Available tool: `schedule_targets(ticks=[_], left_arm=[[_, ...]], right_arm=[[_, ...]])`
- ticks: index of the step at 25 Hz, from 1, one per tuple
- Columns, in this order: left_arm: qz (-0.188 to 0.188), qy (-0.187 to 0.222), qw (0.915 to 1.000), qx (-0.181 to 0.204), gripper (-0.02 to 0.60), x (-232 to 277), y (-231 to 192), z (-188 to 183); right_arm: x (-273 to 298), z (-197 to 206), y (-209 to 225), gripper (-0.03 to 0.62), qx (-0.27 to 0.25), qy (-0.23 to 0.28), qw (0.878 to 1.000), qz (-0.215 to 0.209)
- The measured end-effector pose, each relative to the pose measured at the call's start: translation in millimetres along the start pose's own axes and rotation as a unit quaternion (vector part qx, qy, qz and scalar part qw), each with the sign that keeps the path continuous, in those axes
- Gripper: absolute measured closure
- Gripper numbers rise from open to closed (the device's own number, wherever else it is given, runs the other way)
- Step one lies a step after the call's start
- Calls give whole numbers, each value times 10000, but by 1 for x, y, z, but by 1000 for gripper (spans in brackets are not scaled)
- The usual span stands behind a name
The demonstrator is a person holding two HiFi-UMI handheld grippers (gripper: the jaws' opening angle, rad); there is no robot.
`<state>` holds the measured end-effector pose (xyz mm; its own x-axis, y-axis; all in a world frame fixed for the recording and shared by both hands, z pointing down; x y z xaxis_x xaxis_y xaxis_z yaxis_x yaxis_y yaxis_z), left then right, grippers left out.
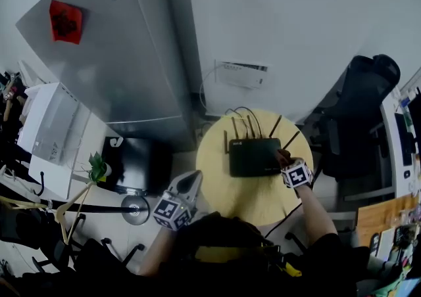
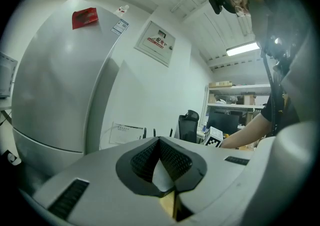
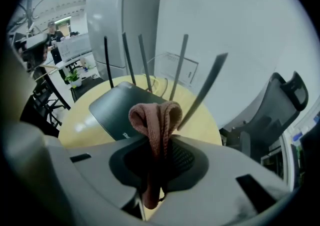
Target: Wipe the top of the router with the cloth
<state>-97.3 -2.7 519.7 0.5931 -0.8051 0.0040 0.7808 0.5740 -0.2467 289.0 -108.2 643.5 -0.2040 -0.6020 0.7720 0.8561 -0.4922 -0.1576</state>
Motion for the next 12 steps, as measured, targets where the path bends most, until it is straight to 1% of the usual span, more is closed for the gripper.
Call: schedule_targets(ticks=[2,4,6,7,9,10,12], left_arm=[[92,61,9999,44,581,1,-4,-8],[149,105,9998,90,581,-2,-7,-14],[157,115,9998,98,581,-5,-10,-17],[144,113,9998,94,581,-7,-12,-18],[102,126,9998,98,581,-12,-14,-20],[66,146,9998,102,581,-16,-14,-21],[-70,218,9997,89,581,-24,-16,-25]], right_arm=[[-6,-20,-16,531,-217,196,9995,-103],[-4,-30,-34,531,-540,184,9981,-210],[2,-40,-49,531,-1019,144,9943,-268],[3,-51,-59,531,-1314,192,9906,-322],[2,-77,-79,531,-1984,284,9787,-436],[4,-87,-89,531,-2359,286,9703,-461],[11,-104,-106,531,-3202,242,9462,-401]])
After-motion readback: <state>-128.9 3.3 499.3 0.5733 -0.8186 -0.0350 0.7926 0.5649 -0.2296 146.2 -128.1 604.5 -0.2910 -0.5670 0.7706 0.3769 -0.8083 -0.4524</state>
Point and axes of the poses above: the fingertips, and each gripper's own axes: x forward along the fingers, y to its right, z out of its underside, the point moved 7 cm from there along -x, backward along the fingers, and after that the axes turned 7 degrees about y, right-handed, at the moved point
